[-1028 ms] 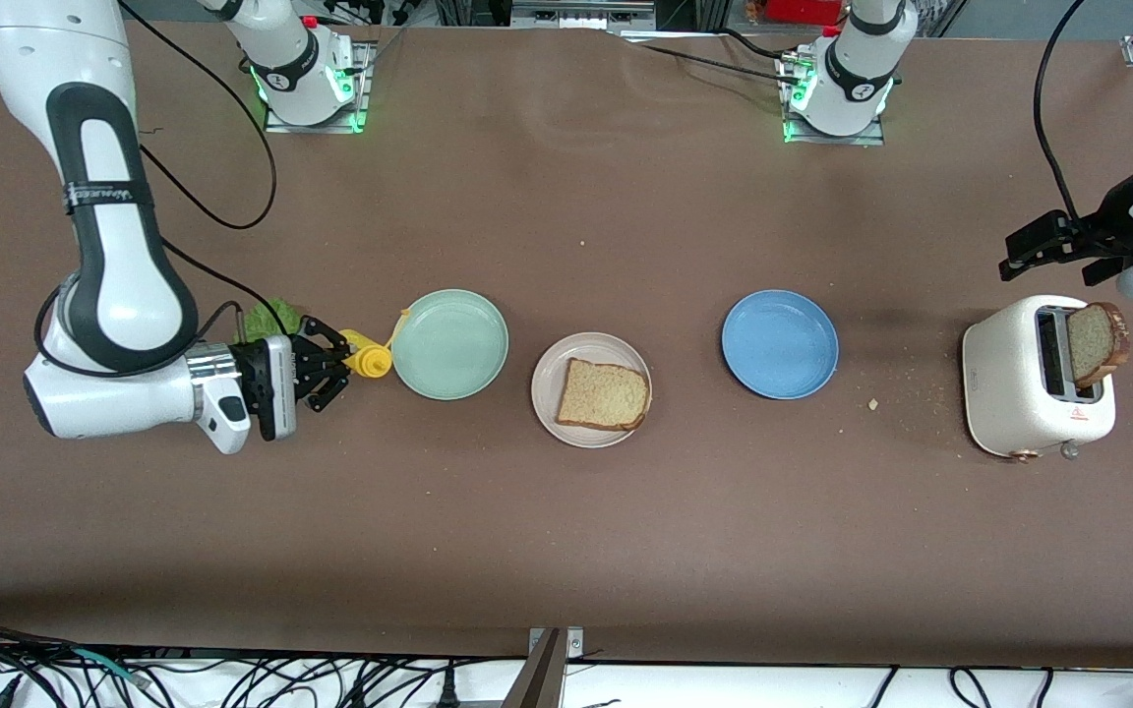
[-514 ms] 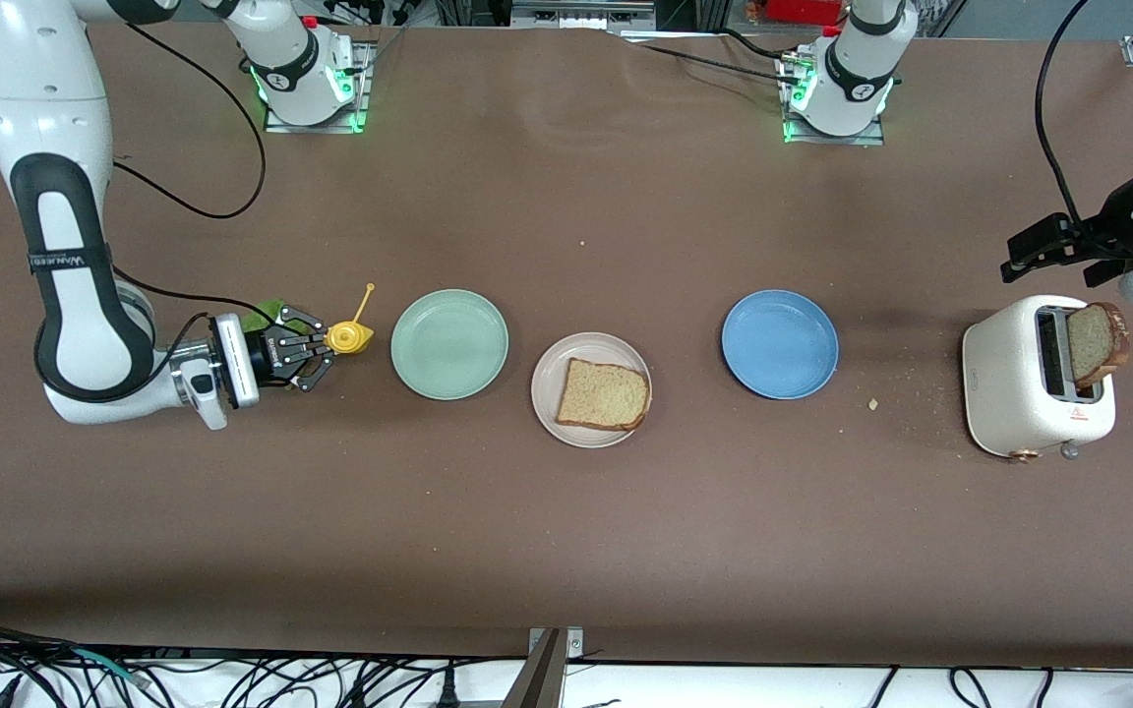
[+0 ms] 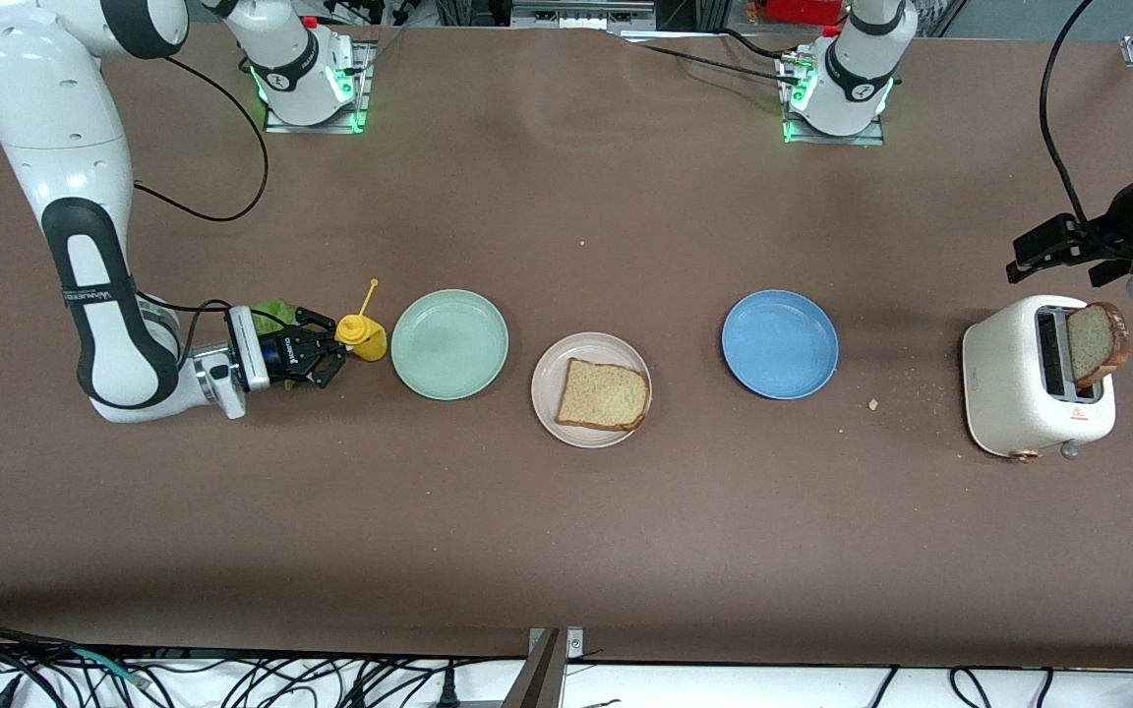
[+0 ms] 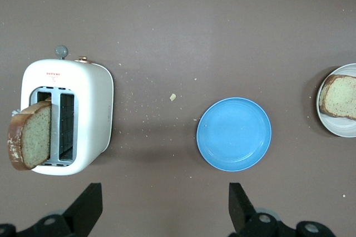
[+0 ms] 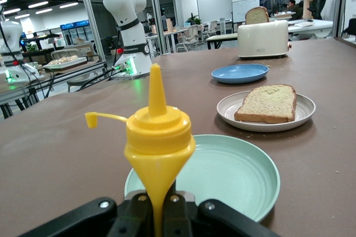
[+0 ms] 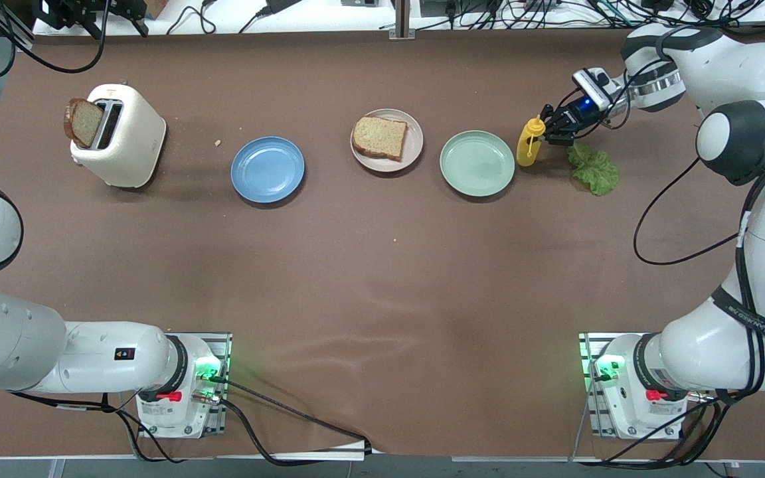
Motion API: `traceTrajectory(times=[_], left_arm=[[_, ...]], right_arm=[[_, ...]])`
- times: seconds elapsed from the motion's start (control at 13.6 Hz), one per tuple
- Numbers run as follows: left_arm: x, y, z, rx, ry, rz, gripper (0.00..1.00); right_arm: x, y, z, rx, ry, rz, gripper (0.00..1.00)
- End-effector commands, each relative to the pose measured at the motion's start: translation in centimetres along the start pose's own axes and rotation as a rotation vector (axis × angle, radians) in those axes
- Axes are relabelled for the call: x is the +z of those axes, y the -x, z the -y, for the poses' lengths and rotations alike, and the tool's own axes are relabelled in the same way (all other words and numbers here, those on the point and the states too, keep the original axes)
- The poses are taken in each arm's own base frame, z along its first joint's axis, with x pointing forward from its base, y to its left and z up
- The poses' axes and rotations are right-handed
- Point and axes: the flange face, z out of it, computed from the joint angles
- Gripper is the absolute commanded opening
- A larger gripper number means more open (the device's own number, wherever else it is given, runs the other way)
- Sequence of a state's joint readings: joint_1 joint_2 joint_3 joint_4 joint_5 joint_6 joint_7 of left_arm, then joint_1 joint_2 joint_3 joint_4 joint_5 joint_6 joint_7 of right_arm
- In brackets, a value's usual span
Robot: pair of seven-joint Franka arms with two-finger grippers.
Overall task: Make sandwich in beige plate with both arms
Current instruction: 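Return the mustard bottle beside the mint plate and release it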
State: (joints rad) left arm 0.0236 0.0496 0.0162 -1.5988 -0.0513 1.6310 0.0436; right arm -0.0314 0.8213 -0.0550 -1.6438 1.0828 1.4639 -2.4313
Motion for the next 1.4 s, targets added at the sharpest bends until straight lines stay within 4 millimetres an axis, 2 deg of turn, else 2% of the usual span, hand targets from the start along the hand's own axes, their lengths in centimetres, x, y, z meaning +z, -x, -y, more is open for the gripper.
traceTrajectory(times=[0.0,0.22,0.66,0.73,0.88,1.17,1.32], left_arm=[[-0.2,0.1,0.2,0.003,-0.039,-0.005,1.0],[-0.2,0.1,0.2,0.003,-0.039,-0.005,1.0],[-0.2,0.1,0.2,0.003,-0.039,-0.006,1.0],[-0.2,0.1,0.2,0.003,-0.039,-0.006,1.0],[-0.1,0.0,0.2,0.003,-0.039,-0.005,1.0],[-0.1,0.0,0.2,0.003,-0.039,-0.005,1.0],[0.0,0.0,0.2,0.003,-0.039,-0.003,1.0]], right_arm=[[-0.5,-0.3,0.0,-0.053,0.006,-0.028,0.0],[-0.7,1.2,0.4,-0.113,0.018,-0.041,0.0],[-1.0,2.2,0.8,-0.104,0.021,-0.045,0.0],[-1.1,2.2,0.9,-0.103,0.022,-0.046,0.17],[-1.4,2.3,1.0,-0.1,0.02,-0.041,0.99],[-2.7,2.2,1.3,-0.092,-0.02,0.014,1.0],[-5.0,0.4,0.9,-0.041,-0.06,0.101,1.0]])
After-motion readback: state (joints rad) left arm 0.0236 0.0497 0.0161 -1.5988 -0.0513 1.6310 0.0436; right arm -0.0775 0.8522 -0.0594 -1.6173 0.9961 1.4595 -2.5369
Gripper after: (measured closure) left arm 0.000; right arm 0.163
